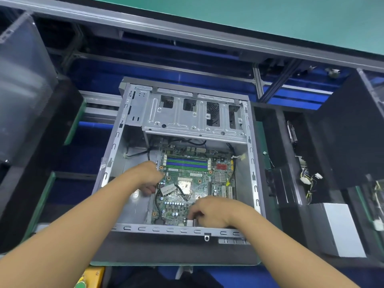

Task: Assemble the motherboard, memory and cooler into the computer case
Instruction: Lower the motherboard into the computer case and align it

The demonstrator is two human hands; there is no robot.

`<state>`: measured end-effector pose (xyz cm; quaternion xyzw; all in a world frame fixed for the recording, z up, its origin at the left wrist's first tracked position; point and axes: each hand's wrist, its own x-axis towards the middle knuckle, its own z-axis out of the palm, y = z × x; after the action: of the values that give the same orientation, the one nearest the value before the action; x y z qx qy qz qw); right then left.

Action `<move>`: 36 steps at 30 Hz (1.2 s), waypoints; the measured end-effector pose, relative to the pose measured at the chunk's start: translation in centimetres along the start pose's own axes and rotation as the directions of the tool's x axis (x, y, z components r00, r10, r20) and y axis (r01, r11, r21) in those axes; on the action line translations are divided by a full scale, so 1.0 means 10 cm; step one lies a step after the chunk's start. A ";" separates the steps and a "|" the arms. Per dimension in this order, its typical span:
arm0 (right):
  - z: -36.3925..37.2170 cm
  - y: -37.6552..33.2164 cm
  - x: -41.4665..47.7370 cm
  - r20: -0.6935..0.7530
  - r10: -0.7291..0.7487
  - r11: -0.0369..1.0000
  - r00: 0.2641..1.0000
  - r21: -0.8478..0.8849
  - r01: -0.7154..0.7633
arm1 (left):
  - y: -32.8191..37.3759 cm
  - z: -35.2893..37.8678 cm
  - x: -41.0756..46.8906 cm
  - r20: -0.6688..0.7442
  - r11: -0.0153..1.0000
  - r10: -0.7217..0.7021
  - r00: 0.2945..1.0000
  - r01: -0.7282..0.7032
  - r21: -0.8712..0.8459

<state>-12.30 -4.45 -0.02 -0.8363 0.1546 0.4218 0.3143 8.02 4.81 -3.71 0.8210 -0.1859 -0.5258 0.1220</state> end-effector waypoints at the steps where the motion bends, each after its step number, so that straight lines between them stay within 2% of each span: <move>1: -0.01 0.01 0.00 0.008 -0.001 1.000 1.000 0.012 0.001 | 0.00 0.00 0.00 0.001 1.000 -0.006 1.000 0.006 0.015; 6: -0.01 0.03 0.00 0.013 -0.003 1.000 1.000 0.026 0.002 | -0.02 0.04 0.06 -0.003 1.000 -0.024 1.000 0.024 0.003; 12: 0.00 0.02 -0.02 0.024 0.000 1.000 1.000 0.023 -0.001 | -0.03 0.05 0.11 -0.036 0.991 -0.135 0.990 0.136 0.018; 20: 0.01 0.05 -0.02 0.026 0.001 0.999 1.000 0.036 -0.002 | -0.07 0.09 0.23 -0.054 0.993 -0.115 0.992 0.116 0.016; 24: 0.00 0.08 0.02 0.050 0.009 1.000 0.999 0.019 -0.009 | -0.03 0.05 0.23 -0.042 0.988 -0.076 0.996 0.081 0.134; 26: -0.01 0.07 0.07 0.050 0.017 0.999 0.999 0.035 -0.019 | -0.01 0.04 0.17 -0.067 0.945 -0.073 0.995 0.091 0.314; 28: -0.01 0.06 0.12 0.038 0.038 0.997 0.999 0.065 -0.040 | 0.00 0.00 0.09 -0.222 0.799 0.075 0.972 0.075 0.596; 29: 0.00 0.06 0.14 0.029 0.050 0.996 0.998 0.079 -0.052 | 0.01 -0.02 0.06 -0.279 0.735 0.172 0.945 0.065 0.675; 31: 0.00 0.06 0.15 0.022 0.067 0.993 0.997 0.095 -0.069 | 0.05 -0.07 0.01 -0.313 0.735 0.311 0.897 -0.018 0.678; 33: -0.01 0.06 0.16 0.034 0.077 0.991 0.996 0.106 -0.080 | 0.10 -0.09 -0.02 -0.216 0.730 0.422 0.881 -0.188 0.657; 36: -0.03 0.06 0.13 0.071 0.085 0.991 0.994 0.100 -0.092 | 0.15 -0.05 -0.06 0.037 0.719 0.493 0.869 -0.431 0.545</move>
<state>-11.58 -5.09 -1.16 -0.7966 0.2025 0.4544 0.3433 7.99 3.73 -2.43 0.7767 -0.5173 -0.3585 0.0250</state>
